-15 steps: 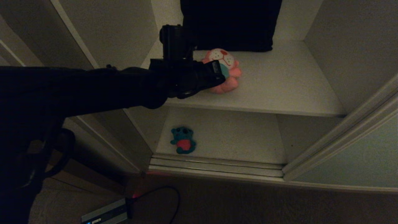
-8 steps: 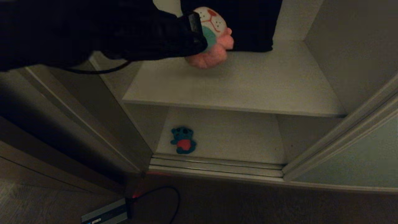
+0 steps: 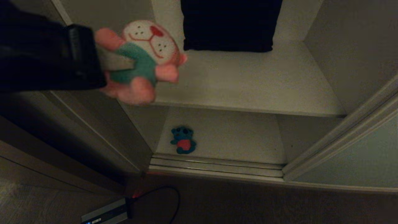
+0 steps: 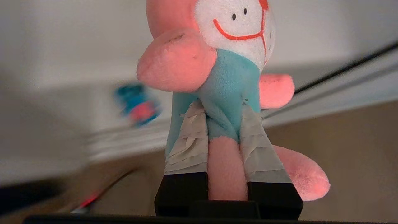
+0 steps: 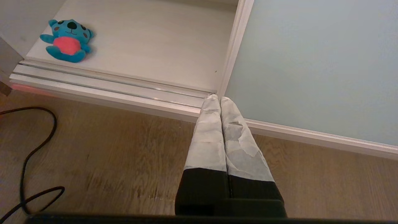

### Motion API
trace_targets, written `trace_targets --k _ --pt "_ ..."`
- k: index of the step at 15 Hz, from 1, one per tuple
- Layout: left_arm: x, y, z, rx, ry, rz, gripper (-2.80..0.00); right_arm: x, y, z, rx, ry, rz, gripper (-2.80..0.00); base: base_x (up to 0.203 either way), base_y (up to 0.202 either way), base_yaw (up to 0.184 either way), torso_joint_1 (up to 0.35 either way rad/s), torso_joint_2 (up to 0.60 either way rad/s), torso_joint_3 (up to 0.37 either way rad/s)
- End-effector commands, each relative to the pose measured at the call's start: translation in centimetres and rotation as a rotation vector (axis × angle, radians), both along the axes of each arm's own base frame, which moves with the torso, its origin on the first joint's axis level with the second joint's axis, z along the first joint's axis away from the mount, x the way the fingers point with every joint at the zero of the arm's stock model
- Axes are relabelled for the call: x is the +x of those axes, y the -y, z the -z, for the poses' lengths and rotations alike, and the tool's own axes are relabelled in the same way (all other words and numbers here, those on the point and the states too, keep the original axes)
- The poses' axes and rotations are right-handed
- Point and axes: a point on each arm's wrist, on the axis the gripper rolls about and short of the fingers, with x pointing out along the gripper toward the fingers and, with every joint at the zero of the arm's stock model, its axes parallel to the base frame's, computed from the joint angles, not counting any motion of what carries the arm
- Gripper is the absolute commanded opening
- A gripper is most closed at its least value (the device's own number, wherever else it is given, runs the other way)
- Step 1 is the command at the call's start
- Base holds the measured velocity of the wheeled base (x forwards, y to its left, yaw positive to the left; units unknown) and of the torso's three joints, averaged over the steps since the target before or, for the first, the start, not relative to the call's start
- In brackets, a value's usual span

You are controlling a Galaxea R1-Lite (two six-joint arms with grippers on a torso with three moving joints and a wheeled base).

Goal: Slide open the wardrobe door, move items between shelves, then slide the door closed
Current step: Place the pink doll on the lower shelf

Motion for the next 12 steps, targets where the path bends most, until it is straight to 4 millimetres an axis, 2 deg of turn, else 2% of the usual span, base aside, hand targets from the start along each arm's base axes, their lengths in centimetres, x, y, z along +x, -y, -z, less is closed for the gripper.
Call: trace_targets --k 1,2,4,8,10,12 --pt "-4.7 -4.9 1.5 0.050 0.063 -0.093 -2.80 0.0 0.0 0.1 -0.001 -0.004 -0.001 -2.80 0.000 0.000 0.000 0.000 0.00 0.000" --pt "-6.2 -6.4 2.3 0.062 0.077 -0.122 -2.80 0.0 0.0 0.1 -0.001 -0.003 -0.001 -2.80 0.000 0.000 0.000 0.000 0.00 0.000" --pt "-9.6 -7.7 4.3 0.064 0.095 -0.120 -2.80 0.0 0.0 0.1 -0.001 -0.006 -0.001 -2.80 0.000 0.000 0.000 0.000 0.00 0.000" --pt "-15.7 -8.9 11.0 0.067 0.114 -0.163 -2.80 0.0 0.0 0.1 -0.001 -0.006 -0.001 -2.80 0.000 0.000 0.000 0.000 0.00 0.000" --pt "-17.8 -8.9 15.1 0.075 0.119 -0.202 -2.80 0.0 0.0 0.1 -0.001 -0.004 -0.001 -2.80 0.000 0.000 0.000 0.000 0.00 0.000" --pt "-17.9 -8.7 19.1 0.091 0.063 -0.243 -2.80 0.0 0.0 0.1 -0.001 -0.004 -0.001 -2.80 0.000 0.000 0.000 0.000 0.00 0.000"
